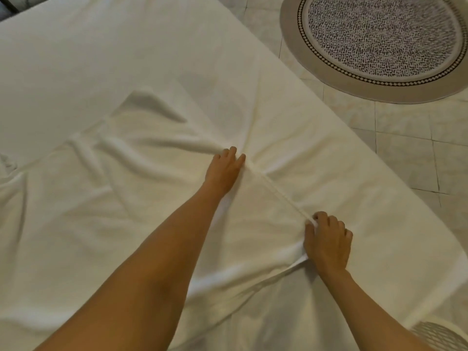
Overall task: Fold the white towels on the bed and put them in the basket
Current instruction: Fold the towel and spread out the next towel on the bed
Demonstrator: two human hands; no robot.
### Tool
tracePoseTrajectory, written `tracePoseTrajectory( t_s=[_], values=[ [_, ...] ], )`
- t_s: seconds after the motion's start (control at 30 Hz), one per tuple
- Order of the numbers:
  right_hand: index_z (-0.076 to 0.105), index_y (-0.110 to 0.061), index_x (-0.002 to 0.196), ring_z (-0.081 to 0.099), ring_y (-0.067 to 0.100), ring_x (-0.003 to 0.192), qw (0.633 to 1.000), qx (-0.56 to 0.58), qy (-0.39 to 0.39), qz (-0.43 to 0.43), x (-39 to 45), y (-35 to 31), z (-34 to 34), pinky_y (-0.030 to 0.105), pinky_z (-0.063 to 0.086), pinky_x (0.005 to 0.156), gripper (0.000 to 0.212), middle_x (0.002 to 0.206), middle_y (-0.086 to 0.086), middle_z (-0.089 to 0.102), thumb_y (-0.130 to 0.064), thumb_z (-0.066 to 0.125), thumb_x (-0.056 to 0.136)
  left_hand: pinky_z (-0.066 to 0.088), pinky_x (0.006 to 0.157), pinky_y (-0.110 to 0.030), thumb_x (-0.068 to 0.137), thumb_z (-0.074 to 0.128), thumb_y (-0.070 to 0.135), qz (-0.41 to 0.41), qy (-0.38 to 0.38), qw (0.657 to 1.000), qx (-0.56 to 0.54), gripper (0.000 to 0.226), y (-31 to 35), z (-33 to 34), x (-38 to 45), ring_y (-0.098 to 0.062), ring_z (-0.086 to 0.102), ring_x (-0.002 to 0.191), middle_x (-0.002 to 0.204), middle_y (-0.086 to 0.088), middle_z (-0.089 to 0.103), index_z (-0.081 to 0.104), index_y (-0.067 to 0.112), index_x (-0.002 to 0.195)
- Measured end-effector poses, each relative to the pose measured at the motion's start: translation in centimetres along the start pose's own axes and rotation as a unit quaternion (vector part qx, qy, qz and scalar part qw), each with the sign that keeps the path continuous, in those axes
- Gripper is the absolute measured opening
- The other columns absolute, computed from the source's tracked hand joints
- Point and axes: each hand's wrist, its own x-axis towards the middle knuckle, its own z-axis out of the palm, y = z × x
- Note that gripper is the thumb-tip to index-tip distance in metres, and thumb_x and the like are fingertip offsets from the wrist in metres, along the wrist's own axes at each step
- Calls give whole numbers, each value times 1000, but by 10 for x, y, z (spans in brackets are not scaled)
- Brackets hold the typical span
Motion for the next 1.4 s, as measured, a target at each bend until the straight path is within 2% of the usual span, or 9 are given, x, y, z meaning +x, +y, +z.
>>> tracePoseTrajectory(
  t_s=[0.23,0.37,0.63,0.87,1.0,1.13,1.23,1.3,1.4],
  values=[
    [51,-12,133,53,31,123,990,-57,-21,-131,21,-40,7,44,25,103,53,133,16,56,-37,35,89,25,113,-42,96,36,4,21,-19,996,89,41,-56,-8,29,-29,32,137,151,-12,30,44,9,136],
    [12,-14,150,18,24,146,986,0,-83,-148,25,-70,23,42,11,117,61,159,10,14,-41,19,96,13,119,-44,98,33,7,18,-80,989,127,49,-92,-5,41,-25,28,142,152,-11,31,26,10,146],
    [-14,-23,148,5,19,147,992,36,-69,-102,18,-70,69,41,-1,114,62,158,1,-11,-43,5,93,9,118,-52,96,41,12,26,-77,977,199,44,-173,-7,53,-25,34,138,141,-6,45,37,14,139],
    [-6,-23,151,5,20,145,994,49,-49,-89,21,-68,87,46,10,112,61,158,-4,-17,-41,9,94,4,120,-50,95,44,10,-80,-76,958,265,35,-228,-9,54,-29,40,134,127,-8,59,49,11,129],
    [1,-22,151,3,19,146,993,51,-53,-95,22,-66,90,49,12,111,60,158,-5,-17,-44,4,95,31,110,-40,94,38,4,-120,-56,979,158,36,-241,1,33,-30,60,112,119,-12,64,49,6,129],
    [1,-22,151,15,24,142,994,47,-46,-92,22,-66,91,48,11,110,61,158,-6,-19,-44,5,94,31,108,-43,98,29,20,-154,-20,987,-29,51,-238,26,11,-32,42,134,147,-22,39,30,5,147],
    [-4,-24,151,12,23,143,994,41,-41,-87,23,-65,90,48,10,111,61,157,-6,-20,-44,8,94,40,93,-42,101,25,30,-186,80,967,-158,42,-229,23,11,-34,56,116,116,-20,62,59,6,107],
    [-6,-25,151,9,22,144,995,35,-38,-87,21,-65,90,47,8,112,62,157,-6,-20,-43,12,93,39,72,-36,101,37,28,-234,104,936,-240,36,-226,16,18,-36,61,94,86,-16,63,56,7,79],
    [-5,-25,151,5,20,145,995,21,-36,-87,19,-67,86,45,5,113,62,158,-4,-17,-43,11,94,47,77,-38,94,54,22,-246,92,931,-255,20,-225,10,29,-34,62,96,96,-17,69,62,4,96]
  ],
)
